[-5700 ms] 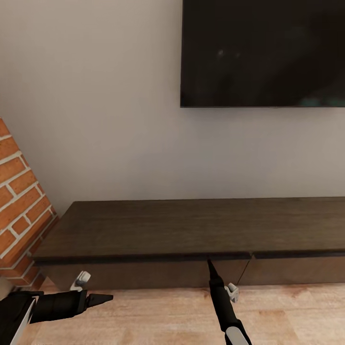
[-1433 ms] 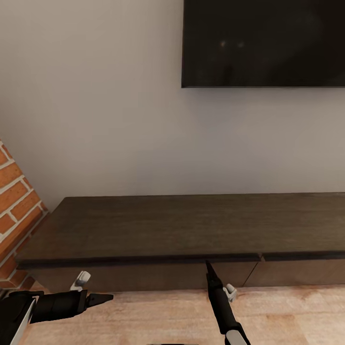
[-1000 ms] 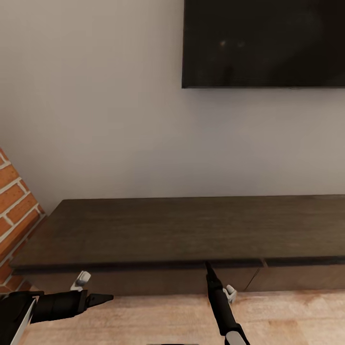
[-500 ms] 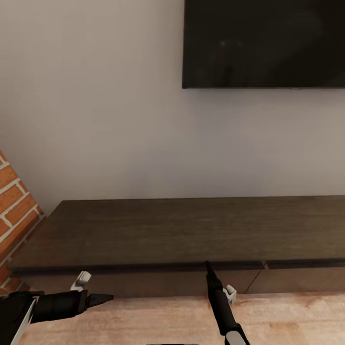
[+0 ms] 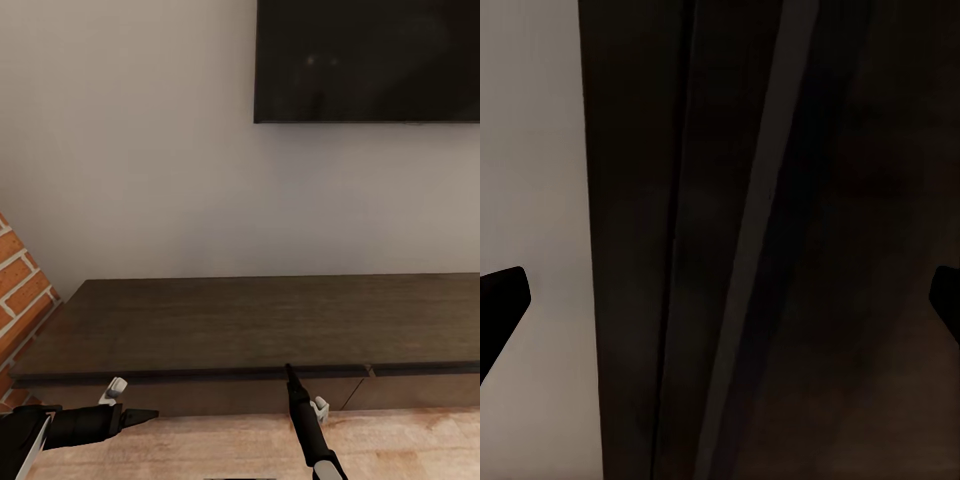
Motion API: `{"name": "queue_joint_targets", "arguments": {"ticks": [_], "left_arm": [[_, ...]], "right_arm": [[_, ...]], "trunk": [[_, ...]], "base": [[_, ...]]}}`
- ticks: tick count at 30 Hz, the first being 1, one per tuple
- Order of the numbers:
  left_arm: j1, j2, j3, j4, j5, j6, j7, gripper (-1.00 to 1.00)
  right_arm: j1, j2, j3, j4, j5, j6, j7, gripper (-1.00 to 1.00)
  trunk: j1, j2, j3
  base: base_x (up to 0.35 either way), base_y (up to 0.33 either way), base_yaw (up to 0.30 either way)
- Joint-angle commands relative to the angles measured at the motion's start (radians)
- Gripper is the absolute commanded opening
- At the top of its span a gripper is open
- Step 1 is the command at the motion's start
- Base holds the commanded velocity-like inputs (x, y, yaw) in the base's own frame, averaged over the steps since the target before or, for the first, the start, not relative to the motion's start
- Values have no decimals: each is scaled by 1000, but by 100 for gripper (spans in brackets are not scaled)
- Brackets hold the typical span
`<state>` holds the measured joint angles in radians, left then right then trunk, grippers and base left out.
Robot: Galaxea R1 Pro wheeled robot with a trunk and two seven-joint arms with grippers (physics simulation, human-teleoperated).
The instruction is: Place each of the two pumpkins and all three candles from the living room inside a cabinet in the living room (use any cabinet), then make sure every cabinet is closed, and position the cauldron so it is next to a table in the living room.
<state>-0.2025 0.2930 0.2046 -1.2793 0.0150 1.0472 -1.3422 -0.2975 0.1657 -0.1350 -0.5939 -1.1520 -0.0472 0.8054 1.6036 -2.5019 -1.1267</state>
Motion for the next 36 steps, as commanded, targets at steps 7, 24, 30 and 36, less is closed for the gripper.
{"name": "queue_joint_targets", "arguments": {"ticks": [7,24,30,36], "left_arm": [[0,0,1,0,0,0,0,100],[0,0,0,0,0,0,0,100],[0,0,-1,0,0,0,0,100],[0,0,-1,0,0,0,0,100]], "right_arm": [[0,0,0,0,0,3,0,-100],[0,0,0,0,0,3,0,-100],[0,0,0,0,0,3,0,-100],[0,0,1,0,0,3,0,-100]], "trunk": [[0,0,0],[0,0,0],[0,0,0],[0,0,0]], "base": [[0,0,0],[-49,0,0],[-22,0,0],[-1,0,0]]}}
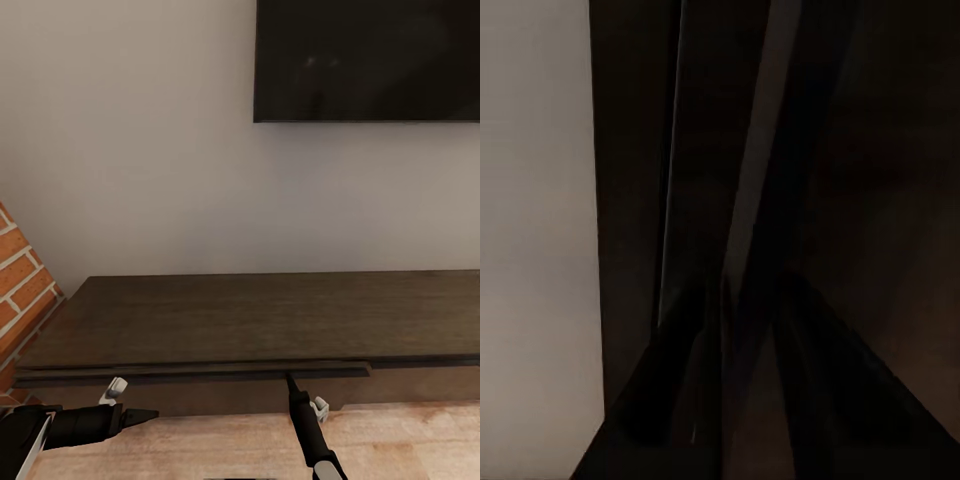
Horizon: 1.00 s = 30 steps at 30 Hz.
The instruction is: Place each of the two pumpkins and all three candles from the living room inside a cabinet in the living room (use any cabinet), then make sure every cabinet is closed, and position the cauldron so it is next to a table in the living room.
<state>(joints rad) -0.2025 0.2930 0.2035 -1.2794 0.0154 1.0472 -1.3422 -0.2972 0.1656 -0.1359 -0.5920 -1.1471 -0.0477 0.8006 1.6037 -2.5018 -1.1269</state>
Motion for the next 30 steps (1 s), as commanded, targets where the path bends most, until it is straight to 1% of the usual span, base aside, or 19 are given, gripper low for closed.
{"name": "queue_joint_targets", "arguments": {"ticks": [1,4,9,20,30], "left_arm": [[0,0,0,0,0,0,0,100],[0,0,-1,0,0,0,0,100],[0,0,-1,0,0,0,0,100],[0,0,1,0,0,0,0,100],[0,0,-1,0,0,0,0,100]], "right_arm": [[0,0,2,-2,-5,3,5,-100],[0,1,2,-2,-5,3,5,-100],[0,1,2,-2,-5,3,5,-100],[0,2,2,-2,-5,3,5,-100],[0,1,2,-2,-5,3,5,-100]], "trunk": [[0,0,0],[0,0,0],[0,0,0],[0,0,0],[0,0,0]], "base": [[0,0,0],[-35,0,0],[-155,0,0],[-64,0,0],[-152,0,0]]}}
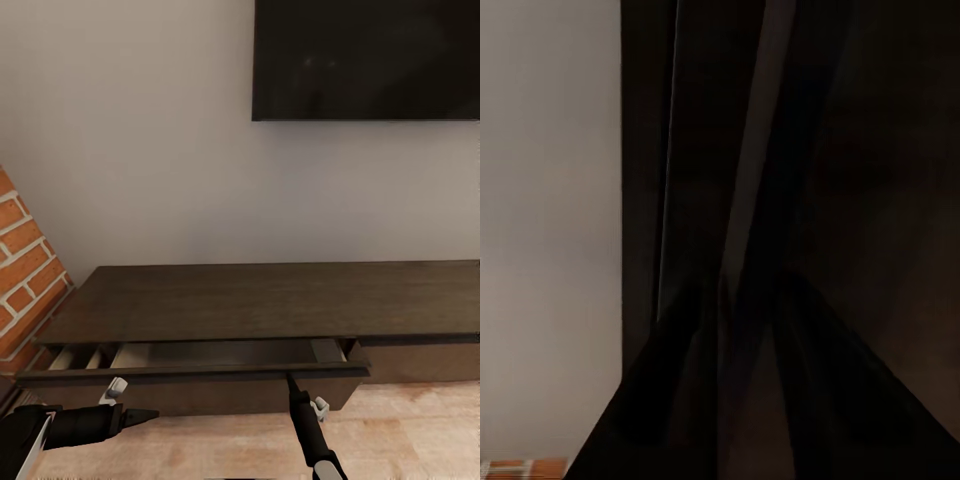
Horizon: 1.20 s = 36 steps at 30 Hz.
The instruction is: Place each of the two pumpkins and all three candles from the living room inside a cabinet in the living room (use any cabinet), then make sure every cabinet is closed, and position the cauldron so it is next to a table in the living room.
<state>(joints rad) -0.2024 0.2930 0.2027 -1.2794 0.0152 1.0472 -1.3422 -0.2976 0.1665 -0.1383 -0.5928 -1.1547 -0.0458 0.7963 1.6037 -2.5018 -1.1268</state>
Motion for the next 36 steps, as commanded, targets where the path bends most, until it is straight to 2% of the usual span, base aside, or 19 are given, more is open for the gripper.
{"name": "queue_joint_targets", "arguments": {"ticks": [1,8,36], "left_arm": [[0,0,0,0,0,0,0,100],[0,0,0,0,0,0,0,100],[0,0,-1,0,0,0,0,100]], "right_arm": [[0,0,5,-1,3,1,9,-100],[0,0,5,-1,3,1,9,-100],[0,1,5,-1,3,1,9,-100]], "trunk": [[0,0,0],[0,0,0],[0,0,0]], "base": [[-223,0,0],[-169,0,0],[-74,0,0]]}}
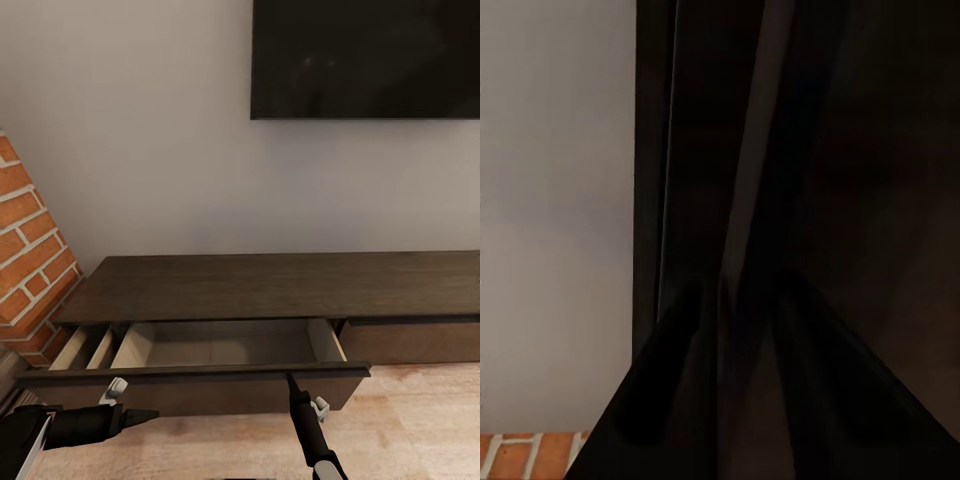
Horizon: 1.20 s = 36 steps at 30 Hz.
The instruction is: Place each of the two pumpkins and all three candles from the living room inside a cabinet in the living room (use any cabinet), then make sure every cabinet is closed, and position the cauldron so it is next to a table in the living room.
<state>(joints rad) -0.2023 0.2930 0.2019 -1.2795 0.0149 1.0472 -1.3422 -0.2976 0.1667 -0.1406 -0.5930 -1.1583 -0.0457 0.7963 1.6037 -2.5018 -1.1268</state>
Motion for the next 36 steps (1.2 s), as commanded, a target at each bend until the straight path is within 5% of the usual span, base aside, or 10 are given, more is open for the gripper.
{"name": "queue_joint_targets", "arguments": {"ticks": [1,36], "left_arm": [[0,0,0,0,0,0,0,100],[0,0,0,0,0,0,0,100]], "right_arm": [[0,0,7,-1,6,1,9,-100],[0,0,7,-1,6,1,8,-100]], "trunk": [[0,0,0],[0,0,0]], "base": [[-14,0,0],[-92,0,0]]}}
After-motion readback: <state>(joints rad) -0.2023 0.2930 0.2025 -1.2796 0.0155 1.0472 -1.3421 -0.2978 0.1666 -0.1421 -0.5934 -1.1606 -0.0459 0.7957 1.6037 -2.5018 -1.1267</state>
